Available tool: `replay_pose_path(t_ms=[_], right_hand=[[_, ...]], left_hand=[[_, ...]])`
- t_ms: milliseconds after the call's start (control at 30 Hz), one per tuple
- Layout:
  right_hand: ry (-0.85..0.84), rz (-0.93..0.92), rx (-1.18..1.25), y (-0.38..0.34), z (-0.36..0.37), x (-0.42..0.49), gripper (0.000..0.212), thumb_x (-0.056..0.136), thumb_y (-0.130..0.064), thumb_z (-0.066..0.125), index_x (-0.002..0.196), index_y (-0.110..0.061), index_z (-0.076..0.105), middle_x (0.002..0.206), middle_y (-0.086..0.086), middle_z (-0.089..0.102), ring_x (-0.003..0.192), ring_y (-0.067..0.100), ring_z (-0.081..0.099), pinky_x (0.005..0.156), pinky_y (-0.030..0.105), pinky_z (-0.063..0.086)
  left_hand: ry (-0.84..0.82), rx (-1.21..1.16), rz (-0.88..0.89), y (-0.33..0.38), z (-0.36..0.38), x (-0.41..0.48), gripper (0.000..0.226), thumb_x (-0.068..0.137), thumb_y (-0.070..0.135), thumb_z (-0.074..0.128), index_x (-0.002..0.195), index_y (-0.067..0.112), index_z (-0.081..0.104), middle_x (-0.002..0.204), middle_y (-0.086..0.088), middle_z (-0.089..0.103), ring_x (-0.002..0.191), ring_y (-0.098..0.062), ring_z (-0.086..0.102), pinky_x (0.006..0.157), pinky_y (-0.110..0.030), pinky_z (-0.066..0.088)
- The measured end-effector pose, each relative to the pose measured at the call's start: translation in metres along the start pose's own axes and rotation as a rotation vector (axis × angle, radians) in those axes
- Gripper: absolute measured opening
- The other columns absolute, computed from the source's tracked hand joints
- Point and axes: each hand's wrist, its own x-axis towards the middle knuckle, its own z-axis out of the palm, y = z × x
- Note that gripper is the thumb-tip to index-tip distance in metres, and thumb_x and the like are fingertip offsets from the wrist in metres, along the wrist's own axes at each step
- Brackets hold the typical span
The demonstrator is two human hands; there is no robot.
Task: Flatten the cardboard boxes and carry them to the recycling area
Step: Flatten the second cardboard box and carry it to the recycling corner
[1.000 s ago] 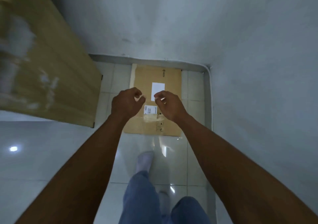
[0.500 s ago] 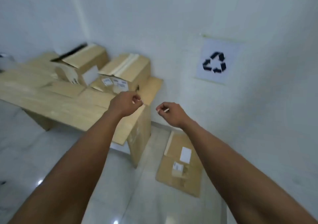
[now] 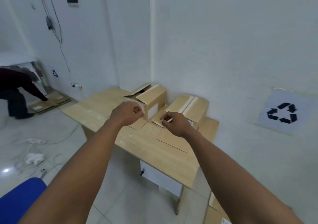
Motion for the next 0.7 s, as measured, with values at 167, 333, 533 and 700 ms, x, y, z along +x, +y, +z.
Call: replay_pose_path(t_ms=[167, 333, 533, 700], right_hand=[[-0.037, 0.009, -0.032, -0.03, 0.044, 0.043, 0.013, 0.092, -0.028, 0.064, 0.099, -0.02, 0.072, 0.095, -0.009, 0.068, 0.09, 0.015, 0.065, 0.081, 0.033, 0.052], [-0.05, 0.025, -0.029, -0.033, 0.074, 0.11, 0.014, 0.09, -0.029, 0.065, 0.099, -0.021, 0.072, 0.089, -0.017, 0.066, 0.09, 0.014, 0.066, 0.084, 0.036, 0.054], [-0.027, 0.059, 0.039, -0.01, 0.11, 0.218, 0.016, 0.092, -0.029, 0.066, 0.101, -0.018, 0.073, 0.1, -0.006, 0.072, 0.094, 0.012, 0.065, 0.083, 0.029, 0.048], [-0.027, 0.196, 0.104, 0.014, 0.136, 0.295, 0.016, 0.094, -0.027, 0.064, 0.1, -0.015, 0.072, 0.094, -0.006, 0.068, 0.089, 0.011, 0.061, 0.076, 0.025, 0.042]], left_hand=[[-0.011, -0.041, -0.018, -0.07, -0.007, 0.023, 0.023, 0.087, 0.048, 0.065, 0.1, 0.03, 0.072, 0.097, 0.013, 0.069, 0.095, -0.011, 0.064, 0.078, -0.03, 0.052], [-0.028, -0.072, -0.012, -0.113, 0.005, 0.069, 0.022, 0.088, 0.047, 0.065, 0.1, 0.03, 0.071, 0.097, 0.014, 0.068, 0.093, -0.01, 0.063, 0.07, -0.027, 0.046], [-0.094, -0.035, -0.004, -0.165, 0.025, 0.159, 0.018, 0.087, 0.049, 0.065, 0.093, 0.033, 0.07, 0.093, 0.016, 0.068, 0.09, -0.008, 0.064, 0.069, -0.026, 0.047], [-0.156, -0.035, 0.001, -0.196, 0.031, 0.238, 0.016, 0.088, 0.046, 0.065, 0.093, 0.032, 0.07, 0.091, 0.017, 0.068, 0.087, -0.006, 0.063, 0.067, -0.025, 0.045]])
